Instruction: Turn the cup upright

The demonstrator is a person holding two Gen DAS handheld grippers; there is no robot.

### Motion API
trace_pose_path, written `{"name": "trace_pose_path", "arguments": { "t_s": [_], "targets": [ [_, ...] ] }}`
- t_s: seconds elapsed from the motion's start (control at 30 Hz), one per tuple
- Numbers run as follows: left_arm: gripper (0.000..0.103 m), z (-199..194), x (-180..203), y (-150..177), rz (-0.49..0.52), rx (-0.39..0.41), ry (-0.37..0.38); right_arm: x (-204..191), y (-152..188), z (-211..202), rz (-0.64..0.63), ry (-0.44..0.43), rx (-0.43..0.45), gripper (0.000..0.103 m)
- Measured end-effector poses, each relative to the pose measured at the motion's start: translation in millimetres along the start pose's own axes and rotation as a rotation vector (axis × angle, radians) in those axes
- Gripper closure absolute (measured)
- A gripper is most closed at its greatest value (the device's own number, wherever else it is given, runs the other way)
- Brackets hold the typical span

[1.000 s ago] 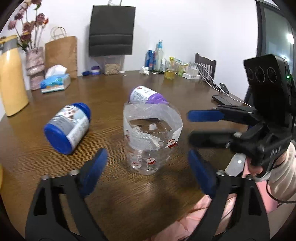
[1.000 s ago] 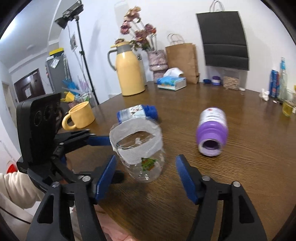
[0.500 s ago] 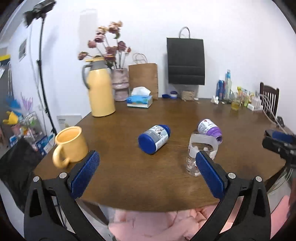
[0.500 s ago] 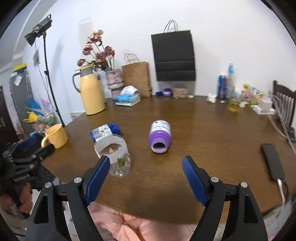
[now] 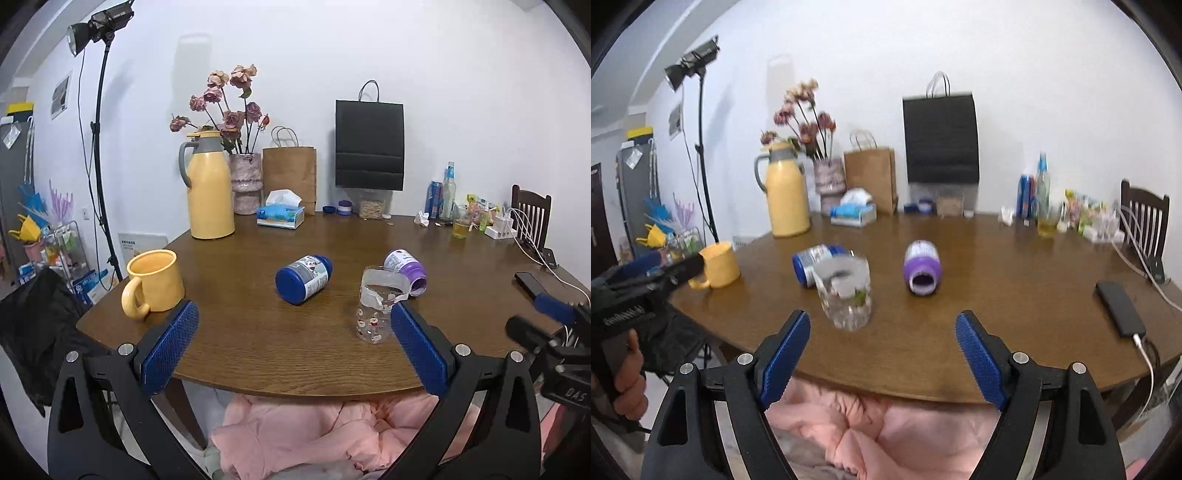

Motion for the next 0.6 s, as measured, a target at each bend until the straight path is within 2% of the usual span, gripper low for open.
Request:
{"name": "trace_pose_path", "arguments": {
  "t_s": [0.2, 0.6],
  "targets": [
    [0.000, -8, 3, -2, 0.018, 0.029, -0.004, -8, -5, -7, -0.034, 0.014, 0.033, 0.018],
    [0.000, -20, 7, -8, 0.038, 0.086, -0.001, 0, -9, -19, -0.005, 0.015, 0.093, 0.018]
  ]
}}
Point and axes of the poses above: each gripper's, at about its wrist camera, not at the fingertips, and z roughly the way its jaws point, x to its right, y to its underside, the point moved 7 cm from there along z, roughly the way its jaws point, and after that the axes turned 14 degrees about -x, right-handed, at the moved point
